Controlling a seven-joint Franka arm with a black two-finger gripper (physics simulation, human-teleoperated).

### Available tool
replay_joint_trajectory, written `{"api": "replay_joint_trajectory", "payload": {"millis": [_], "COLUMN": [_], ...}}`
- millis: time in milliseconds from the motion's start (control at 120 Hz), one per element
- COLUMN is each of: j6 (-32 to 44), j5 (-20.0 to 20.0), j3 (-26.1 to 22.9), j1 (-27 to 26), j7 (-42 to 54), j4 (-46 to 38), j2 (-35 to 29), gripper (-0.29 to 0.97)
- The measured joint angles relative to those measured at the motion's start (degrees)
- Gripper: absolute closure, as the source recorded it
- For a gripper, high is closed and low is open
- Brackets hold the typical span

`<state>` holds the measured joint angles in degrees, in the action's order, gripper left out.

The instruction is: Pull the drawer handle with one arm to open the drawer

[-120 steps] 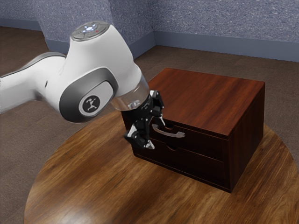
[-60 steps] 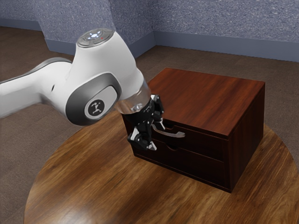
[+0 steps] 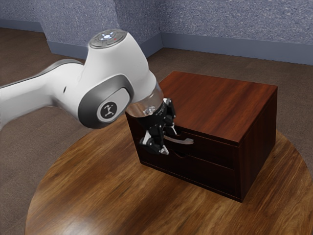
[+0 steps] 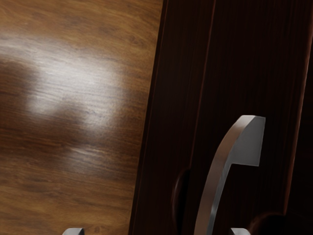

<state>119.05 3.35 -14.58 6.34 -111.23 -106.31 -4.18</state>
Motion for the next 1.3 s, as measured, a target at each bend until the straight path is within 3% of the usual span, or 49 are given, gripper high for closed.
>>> {"api": "replay_joint_trajectory", "payload": {"millis": [950, 1300], "j6": [-1.1, -1.4], "j5": [-0.2, -0.5], "j3": [0.0, -0.4], "j1": [-0.1, 0.0], "j7": [-0.1, -0.4], "j4": [-3.9, -8.0], "j2": [-2.0, -6.1], "gripper": [0.44, 0.44]}}
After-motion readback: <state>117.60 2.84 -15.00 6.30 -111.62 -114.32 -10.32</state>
